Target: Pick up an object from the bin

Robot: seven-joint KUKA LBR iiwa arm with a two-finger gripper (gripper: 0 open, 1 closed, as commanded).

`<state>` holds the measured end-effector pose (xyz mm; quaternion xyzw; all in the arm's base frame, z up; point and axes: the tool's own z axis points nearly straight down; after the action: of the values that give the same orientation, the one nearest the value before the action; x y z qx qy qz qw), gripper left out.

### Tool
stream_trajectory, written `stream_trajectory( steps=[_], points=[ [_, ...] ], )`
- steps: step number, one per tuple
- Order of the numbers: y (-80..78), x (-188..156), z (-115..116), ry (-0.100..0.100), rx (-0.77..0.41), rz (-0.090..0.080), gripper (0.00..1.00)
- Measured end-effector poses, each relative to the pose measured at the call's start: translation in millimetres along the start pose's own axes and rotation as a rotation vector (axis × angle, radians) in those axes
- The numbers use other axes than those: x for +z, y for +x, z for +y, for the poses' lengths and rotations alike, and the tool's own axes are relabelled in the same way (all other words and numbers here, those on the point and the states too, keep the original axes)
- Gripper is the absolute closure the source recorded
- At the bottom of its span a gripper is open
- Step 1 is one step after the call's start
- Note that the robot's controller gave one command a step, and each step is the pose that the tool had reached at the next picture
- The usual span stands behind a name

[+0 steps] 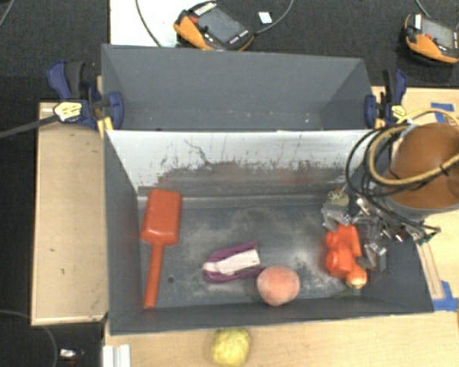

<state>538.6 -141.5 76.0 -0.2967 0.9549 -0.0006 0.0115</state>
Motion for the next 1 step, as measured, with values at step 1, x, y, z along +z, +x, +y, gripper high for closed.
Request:
stream_trajectory(
  steps=[1],
  points=[
    [4.7, -66.1, 1.2, -0.003, -0.272, 0.013, 0.0]
  ],
)
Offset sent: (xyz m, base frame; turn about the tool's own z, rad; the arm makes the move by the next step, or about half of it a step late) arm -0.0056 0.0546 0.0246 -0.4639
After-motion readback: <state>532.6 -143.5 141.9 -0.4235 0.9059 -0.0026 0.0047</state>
